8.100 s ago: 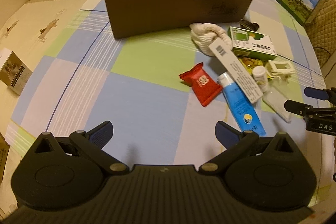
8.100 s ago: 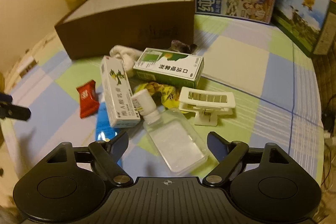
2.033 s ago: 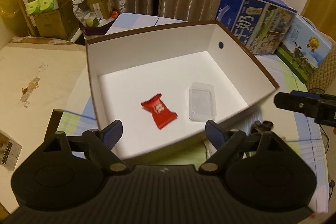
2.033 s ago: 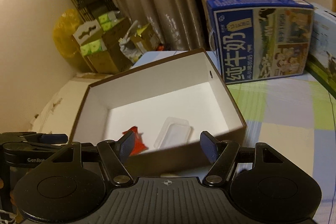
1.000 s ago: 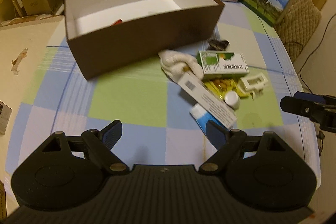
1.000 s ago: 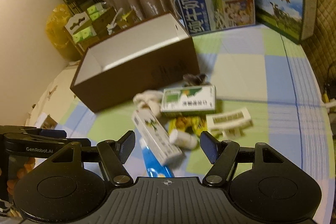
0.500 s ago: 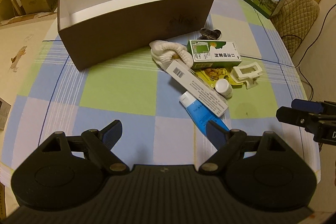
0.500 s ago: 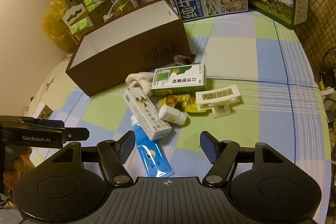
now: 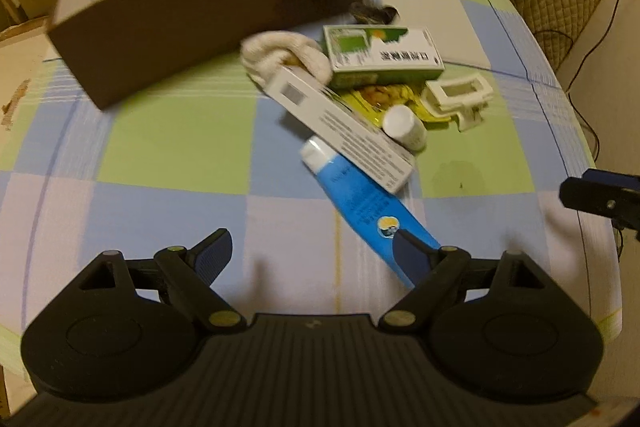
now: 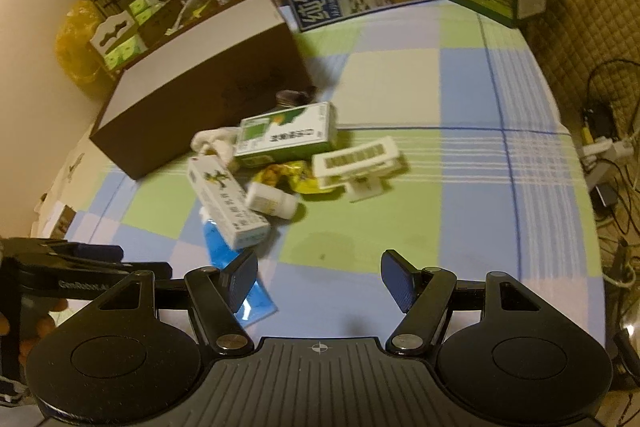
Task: Organize objects
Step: 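Grasp the blue tube with the left gripper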
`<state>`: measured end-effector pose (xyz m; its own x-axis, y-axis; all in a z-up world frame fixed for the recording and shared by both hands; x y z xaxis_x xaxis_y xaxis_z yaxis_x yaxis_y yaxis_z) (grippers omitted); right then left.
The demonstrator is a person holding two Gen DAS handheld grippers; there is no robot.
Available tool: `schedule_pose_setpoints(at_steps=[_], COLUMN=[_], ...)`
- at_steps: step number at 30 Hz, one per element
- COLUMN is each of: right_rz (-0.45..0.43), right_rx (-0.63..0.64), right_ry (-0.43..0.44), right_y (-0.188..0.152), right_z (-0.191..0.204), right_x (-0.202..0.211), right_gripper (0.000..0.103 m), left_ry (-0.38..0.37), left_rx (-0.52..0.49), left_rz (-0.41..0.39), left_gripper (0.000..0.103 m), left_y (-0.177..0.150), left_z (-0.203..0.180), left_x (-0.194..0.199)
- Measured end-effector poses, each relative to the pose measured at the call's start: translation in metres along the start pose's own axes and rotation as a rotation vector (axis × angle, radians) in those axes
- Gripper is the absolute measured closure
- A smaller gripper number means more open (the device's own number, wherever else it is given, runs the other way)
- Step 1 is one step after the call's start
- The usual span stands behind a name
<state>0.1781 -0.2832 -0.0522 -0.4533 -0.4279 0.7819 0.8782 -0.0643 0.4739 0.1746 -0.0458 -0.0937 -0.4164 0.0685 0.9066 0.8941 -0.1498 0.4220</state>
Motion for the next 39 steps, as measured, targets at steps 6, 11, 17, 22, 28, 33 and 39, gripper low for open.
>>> schedule_pose_setpoints(at_steps=[6, 11, 17, 22, 28, 33, 39], right_rz=[0.008, 0.008, 0.012, 0.024, 0.038, 0.051, 0.074], right_rx=[-0.039, -0.062, -0.077, -0.076, -0.057, -0.037, 0.013], right_ry=[-0.031, -0.047, -0.06, -0.057, -0.037, -0.02, 0.004], right_y=[-0.002, 0.0, 0.002, 0.003, 0.007, 0.011, 0.016], right_z=[-0.027, -0.043, -0.057, -0.059, -0.05, -0.039, -0.018], right_x=[0.003, 0.006, 0.007, 0.001, -0.009, -0.02, -0.037], right_gripper=[0.037, 0.037, 0.037, 0.037, 0.037, 0.037, 0.037], left_ry=[-0.013, 0.013, 0.065, 0.102, 0.146, 0.181, 0.169], left_rx=[-0.005, 0.003, 0.028, 0.029, 0.068, 0.128, 0.135], left_rz=[0.013, 0.004, 0.001, -0.011, -0.018, -0.018, -0.011], left_gripper=[0.018, 0.018, 0.018, 0.018, 0.023, 0.025, 0.029], left_y=[0.004, 0.01, 0.013, 0.009, -0.007, -0.021, -0.022], left_z=[-0.021, -0.034, -0.034, -0.022, 0.013, 0.054, 0.078], left_x=[-0.027, -0.048, -0.068, -0.068, -0.061, -0.054, -0.051])
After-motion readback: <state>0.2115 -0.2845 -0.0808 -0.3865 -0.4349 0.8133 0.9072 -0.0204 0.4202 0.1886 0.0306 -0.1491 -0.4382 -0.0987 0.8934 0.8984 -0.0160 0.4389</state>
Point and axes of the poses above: each gripper's, at about its wrist camera, not at the fingertips, and x roughly against the way its jaws point, z to its left, y to its top, the point moved 3 cm from there along -x, roughly the way its jaws point, and after that the axes turned 11 degrees about -x, right-handed, at the moved point
